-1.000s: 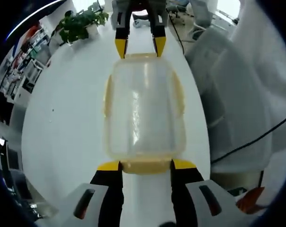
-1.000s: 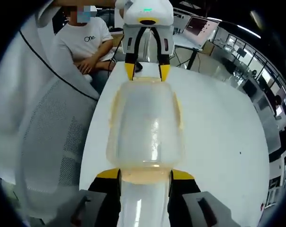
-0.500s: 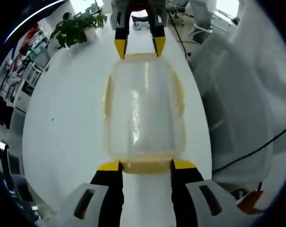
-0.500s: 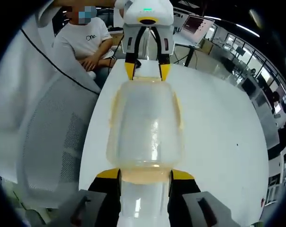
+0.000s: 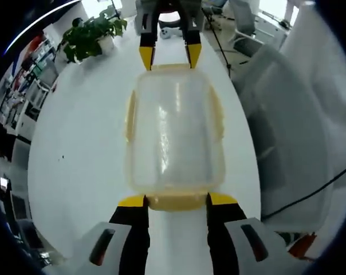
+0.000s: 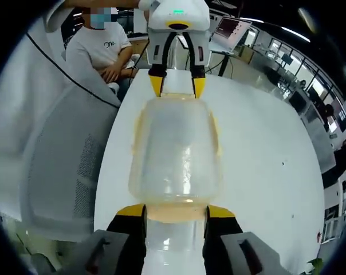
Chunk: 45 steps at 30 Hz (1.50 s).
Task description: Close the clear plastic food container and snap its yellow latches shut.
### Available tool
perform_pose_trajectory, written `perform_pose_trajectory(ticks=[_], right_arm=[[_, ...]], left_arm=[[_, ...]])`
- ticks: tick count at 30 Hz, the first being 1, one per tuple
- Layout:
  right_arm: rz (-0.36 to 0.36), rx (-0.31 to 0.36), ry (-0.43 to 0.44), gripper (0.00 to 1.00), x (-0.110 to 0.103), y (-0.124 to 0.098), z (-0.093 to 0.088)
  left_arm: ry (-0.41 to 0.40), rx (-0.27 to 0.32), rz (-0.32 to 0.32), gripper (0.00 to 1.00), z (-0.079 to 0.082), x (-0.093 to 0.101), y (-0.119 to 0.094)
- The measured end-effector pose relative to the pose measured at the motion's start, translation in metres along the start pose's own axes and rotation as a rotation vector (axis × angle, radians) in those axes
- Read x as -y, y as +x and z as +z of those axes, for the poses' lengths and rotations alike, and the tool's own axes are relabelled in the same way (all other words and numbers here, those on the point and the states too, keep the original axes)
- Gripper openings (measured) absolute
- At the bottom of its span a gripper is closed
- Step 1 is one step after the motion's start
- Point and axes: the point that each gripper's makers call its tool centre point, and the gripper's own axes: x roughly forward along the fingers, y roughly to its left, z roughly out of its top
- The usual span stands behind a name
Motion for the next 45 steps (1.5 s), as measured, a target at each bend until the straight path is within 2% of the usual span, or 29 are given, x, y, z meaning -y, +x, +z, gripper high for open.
perform_pose_trajectory(ticks=[14, 26, 45], right_arm=[[0.013, 0.003, 0.02, 0.36, 0.004, -0.003, -0.023], [0.014, -0.004, 0.016, 0.36, 0.004, -0.009, -0.052], [0.018, -0.001, 0.038, 0.36, 0.003, -0.015, -0.08]], left_arm=[[0.005, 0.002, -0.01, 0.36, 0.017, -0.006, 0.013], [-0.003, 0.021, -0.024, 0.36, 0.04, -0.009, 0.03], [0.012, 0.018, -0.034, 0.36, 0.064, -0.011, 0.048]])
